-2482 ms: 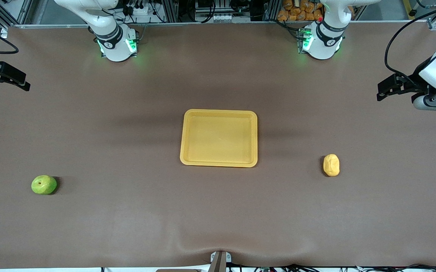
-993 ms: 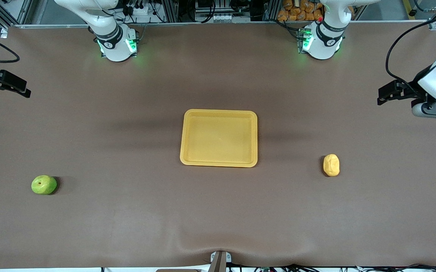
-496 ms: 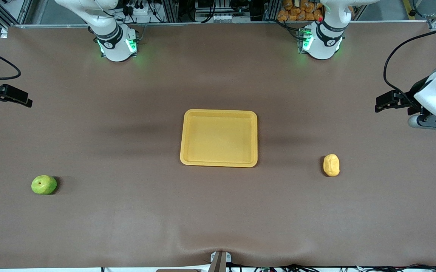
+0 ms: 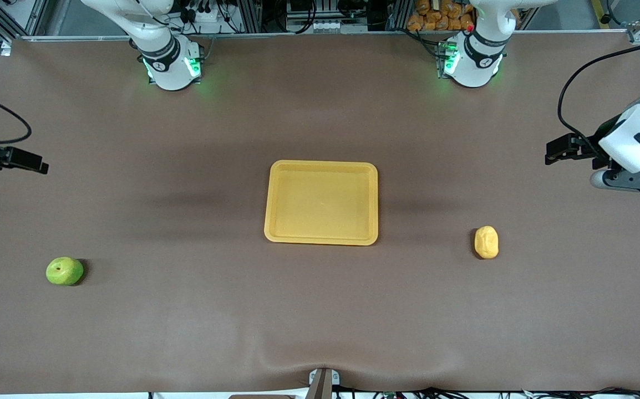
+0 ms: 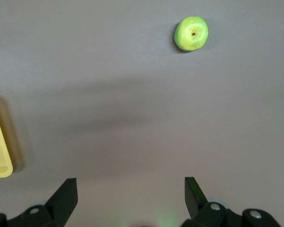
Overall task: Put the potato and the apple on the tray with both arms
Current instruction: 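Move the left gripper over the potato while the right gripper nears the apple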
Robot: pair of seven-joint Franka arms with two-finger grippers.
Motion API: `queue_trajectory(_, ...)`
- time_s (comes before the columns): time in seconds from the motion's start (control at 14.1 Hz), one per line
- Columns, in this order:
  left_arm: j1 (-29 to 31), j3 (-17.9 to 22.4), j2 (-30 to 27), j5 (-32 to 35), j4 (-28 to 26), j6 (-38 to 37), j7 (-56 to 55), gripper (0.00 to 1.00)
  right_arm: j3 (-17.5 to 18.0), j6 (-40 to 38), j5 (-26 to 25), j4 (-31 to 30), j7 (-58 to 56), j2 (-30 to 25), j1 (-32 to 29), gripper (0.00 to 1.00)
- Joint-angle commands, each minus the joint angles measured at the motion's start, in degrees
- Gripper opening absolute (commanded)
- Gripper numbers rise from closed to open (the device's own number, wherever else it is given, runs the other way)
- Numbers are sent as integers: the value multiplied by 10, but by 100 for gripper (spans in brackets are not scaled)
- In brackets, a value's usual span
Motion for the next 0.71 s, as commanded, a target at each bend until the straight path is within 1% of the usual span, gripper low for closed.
queue_trajectory(0.0,3,-2,9,7,-23,22,-6,100,7,15,-2,12,-7,20,-12,100)
queue_trajectory(0.21,4,-2,6,5,-66,65,-6,100,7,37,-7,12,-7,42,-14,100)
queue_trajectory(0.43,5,-2,7,5,-77,80,-6,100,6,50,-12,12,-7,62,-18,100)
queue_trajectory(0.64,6,-2,11,5,-77,86,-6,100,6,74,-8,13,-8,86,-41,100)
